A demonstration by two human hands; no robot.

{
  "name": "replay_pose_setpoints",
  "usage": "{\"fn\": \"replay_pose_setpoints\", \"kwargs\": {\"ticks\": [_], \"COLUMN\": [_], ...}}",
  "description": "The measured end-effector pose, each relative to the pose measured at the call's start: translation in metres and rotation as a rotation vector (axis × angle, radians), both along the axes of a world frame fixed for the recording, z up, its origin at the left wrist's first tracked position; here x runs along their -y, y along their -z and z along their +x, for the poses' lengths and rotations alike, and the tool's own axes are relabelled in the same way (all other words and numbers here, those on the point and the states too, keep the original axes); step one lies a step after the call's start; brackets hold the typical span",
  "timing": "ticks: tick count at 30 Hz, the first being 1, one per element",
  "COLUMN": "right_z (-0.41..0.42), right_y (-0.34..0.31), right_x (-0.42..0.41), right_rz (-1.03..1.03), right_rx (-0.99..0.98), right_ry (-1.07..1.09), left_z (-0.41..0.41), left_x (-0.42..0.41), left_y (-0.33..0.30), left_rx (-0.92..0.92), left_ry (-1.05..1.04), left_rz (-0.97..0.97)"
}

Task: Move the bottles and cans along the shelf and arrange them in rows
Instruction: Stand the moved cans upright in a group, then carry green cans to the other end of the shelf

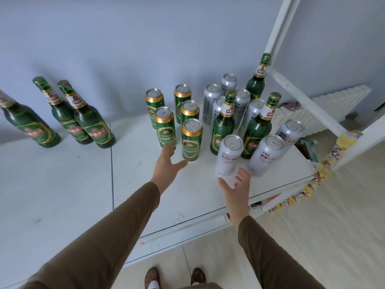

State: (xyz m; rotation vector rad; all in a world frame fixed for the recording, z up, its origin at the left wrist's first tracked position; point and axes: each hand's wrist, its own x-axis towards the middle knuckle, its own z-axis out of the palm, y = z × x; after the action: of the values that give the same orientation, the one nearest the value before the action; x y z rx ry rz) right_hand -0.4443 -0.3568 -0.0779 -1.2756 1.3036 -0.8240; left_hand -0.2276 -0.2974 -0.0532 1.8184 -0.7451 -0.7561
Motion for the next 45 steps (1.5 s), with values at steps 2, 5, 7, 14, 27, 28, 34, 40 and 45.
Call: {"fn": "replay_pose_setpoints", "kwargs": {"ticks": [2,5,7,14,27,28,34,40,45], "right_z": [0.0,0.01,0.025,0.126,0.289,0.296,0.345,0.408,0.462], "right_y": [0.0,-0.004,-0.009,-0.046,-0.074,-0.074,-0.074,-0.075,-0.079], "right_x": [-0.016,-0.043,-0.06,-0.127,-0.286,-0.291,-0.301,-0.317,-0.343], "right_rz": [-0.033,-0.135,-0.246,-0.666,-0.895,-0.901,-0.909,-0.916,-0.879], "right_rx": [-0.024,-0.099,-0.182,-0.567,-0.698,-0.699,-0.675,-0.597,-0.507], "right_ry": [0.037,-0.049,-0.197,-0.755,-1.038,-1.047,-1.087,-1.136,-1.174], "left_z": [0.003,0.013,0.023,0.092,0.203,0.208,0.242,0.289,0.333], "left_x": [-0.02,-0.054,-0.081,-0.203,-0.388,-0.393,-0.413,-0.445,-0.483], "left_y": [0.003,0.007,0.005,-0.011,-0.04,-0.039,-0.038,-0.047,-0.053], "left_rx": [0.039,0.212,0.315,0.712,0.791,0.79,0.772,0.767,0.749], "left_ry": [0.002,0.022,0.048,0.085,-0.07,-0.078,-0.132,-0.184,-0.302], "left_rz": [0.032,0.075,0.1,0.271,0.345,0.344,0.363,0.43,0.427]}}
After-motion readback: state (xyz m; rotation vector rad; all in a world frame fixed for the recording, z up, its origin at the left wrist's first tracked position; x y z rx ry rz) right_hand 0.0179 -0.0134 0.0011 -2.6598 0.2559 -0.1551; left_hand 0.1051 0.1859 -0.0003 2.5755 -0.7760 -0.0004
